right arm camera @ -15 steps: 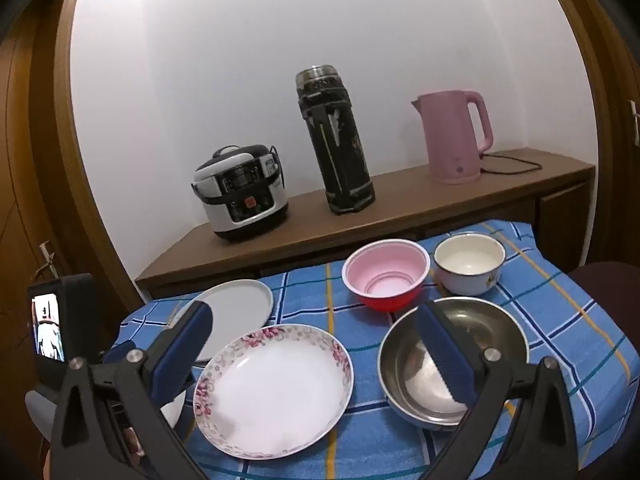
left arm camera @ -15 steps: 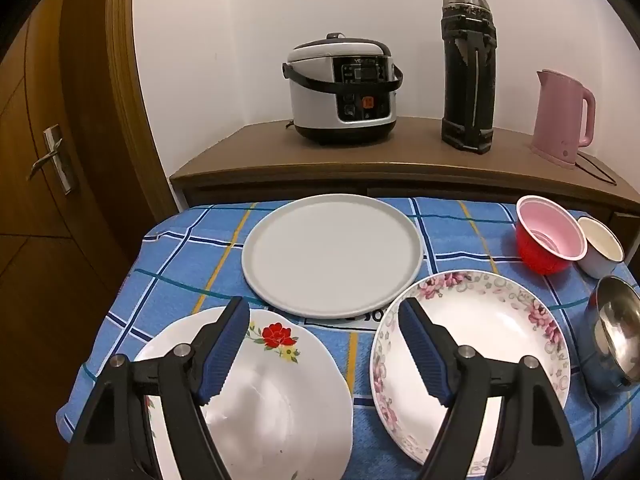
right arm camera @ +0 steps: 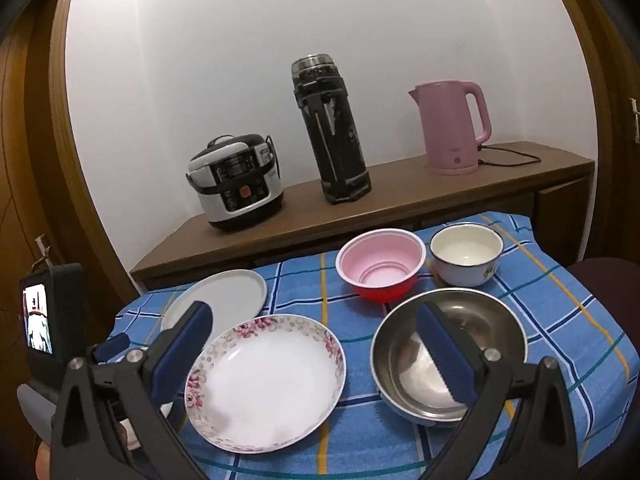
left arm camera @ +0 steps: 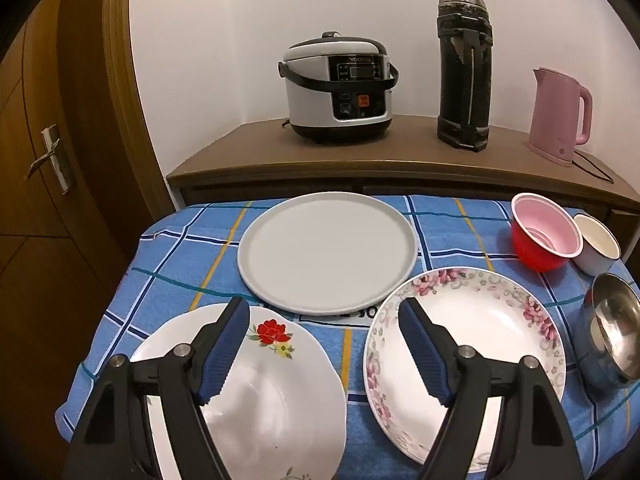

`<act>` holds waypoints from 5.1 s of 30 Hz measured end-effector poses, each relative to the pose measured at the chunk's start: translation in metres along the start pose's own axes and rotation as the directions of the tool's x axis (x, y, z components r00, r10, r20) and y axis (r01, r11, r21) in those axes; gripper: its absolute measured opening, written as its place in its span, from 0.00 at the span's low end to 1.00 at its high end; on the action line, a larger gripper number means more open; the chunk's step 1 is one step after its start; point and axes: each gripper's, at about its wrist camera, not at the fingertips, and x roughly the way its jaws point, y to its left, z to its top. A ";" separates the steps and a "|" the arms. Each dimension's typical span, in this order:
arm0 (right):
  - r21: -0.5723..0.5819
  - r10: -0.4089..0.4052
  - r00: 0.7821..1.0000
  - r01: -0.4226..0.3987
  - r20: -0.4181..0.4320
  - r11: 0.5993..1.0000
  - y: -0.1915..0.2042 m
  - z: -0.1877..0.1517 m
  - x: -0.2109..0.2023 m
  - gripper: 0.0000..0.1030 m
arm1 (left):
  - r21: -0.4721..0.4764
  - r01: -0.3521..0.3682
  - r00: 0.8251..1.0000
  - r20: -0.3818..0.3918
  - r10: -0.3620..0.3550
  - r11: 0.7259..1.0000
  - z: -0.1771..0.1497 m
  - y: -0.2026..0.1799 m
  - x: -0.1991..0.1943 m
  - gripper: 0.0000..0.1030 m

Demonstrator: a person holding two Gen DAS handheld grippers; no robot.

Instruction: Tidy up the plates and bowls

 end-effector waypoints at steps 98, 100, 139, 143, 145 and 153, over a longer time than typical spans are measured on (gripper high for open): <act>-0.092 0.106 0.965 -0.131 -0.241 0.987 -0.011 -0.040 0.029 0.50 | 0.041 0.215 0.974 -0.077 -0.211 0.976 0.000 -0.014 0.013 0.76; -0.079 0.117 0.957 -0.143 -0.267 0.987 -0.012 -0.045 0.032 0.49 | 0.041 0.236 0.969 -0.087 -0.232 0.971 0.000 -0.015 0.017 0.63; 0.030 0.516 0.669 -0.594 -0.535 0.804 0.116 -0.072 0.092 0.40 | -0.271 0.043 0.985 -0.151 -0.087 0.962 -0.036 0.199 0.001 0.34; 0.014 0.491 0.675 -0.580 -0.551 0.814 0.124 -0.080 0.100 0.40 | -0.291 0.080 0.980 -0.150 -0.128 0.953 -0.040 0.202 0.004 0.34; -0.003 0.472 0.686 -0.569 -0.554 0.823 0.127 -0.081 0.102 0.40 | -0.299 0.103 0.977 -0.149 -0.152 0.949 -0.041 0.202 0.006 0.34; -0.055 0.432 0.712 -0.549 -0.553 0.834 0.133 -0.082 0.105 0.40 | -0.321 0.145 0.965 -0.162 -0.205 0.936 -0.048 0.208 0.013 0.25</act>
